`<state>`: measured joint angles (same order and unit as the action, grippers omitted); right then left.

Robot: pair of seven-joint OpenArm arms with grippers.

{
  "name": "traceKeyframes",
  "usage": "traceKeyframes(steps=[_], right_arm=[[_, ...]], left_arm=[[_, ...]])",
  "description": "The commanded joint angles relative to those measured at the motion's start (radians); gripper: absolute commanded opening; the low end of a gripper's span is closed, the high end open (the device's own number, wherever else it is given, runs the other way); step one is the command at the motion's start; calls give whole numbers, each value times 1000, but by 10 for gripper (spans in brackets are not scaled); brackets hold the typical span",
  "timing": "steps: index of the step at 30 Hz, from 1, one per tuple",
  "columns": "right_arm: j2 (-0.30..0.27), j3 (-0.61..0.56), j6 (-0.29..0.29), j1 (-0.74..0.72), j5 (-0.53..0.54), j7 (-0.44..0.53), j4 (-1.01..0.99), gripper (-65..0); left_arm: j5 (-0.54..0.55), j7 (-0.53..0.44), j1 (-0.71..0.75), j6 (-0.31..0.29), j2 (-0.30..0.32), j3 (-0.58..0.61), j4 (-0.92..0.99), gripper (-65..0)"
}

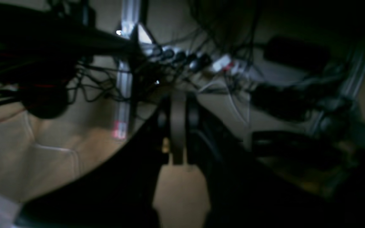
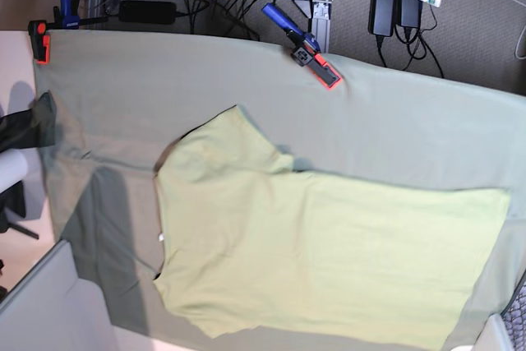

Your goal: Fold the T-shirt properly

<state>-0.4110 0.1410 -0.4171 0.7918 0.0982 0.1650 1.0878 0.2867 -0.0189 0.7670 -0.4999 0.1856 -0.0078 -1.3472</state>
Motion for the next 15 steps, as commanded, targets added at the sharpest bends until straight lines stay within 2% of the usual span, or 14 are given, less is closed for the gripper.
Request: traceKeyframes(steps=[1,7,11,13,15], right_arm=[[-21,10,-14,55,10,15,59,-637],[-60,106,-14,230,20,14,418,-637],[-59,177,-14,256,158,-46,612,-634],[-59,204,-14,232,248,-75,678,-577],[-58,221,-14,179,336,-106,724,-459]], left_arm=[[15,-18,41,-14,10,-17,-59,-450],[21,-18,167,-14,51,-105,-323,-450],[37,-17,204,-18,63,-151,-429,-450],[62,0,209,-18,65,-165,-459,-449],[96,29,209,-18,65,-178,-474,-446]])
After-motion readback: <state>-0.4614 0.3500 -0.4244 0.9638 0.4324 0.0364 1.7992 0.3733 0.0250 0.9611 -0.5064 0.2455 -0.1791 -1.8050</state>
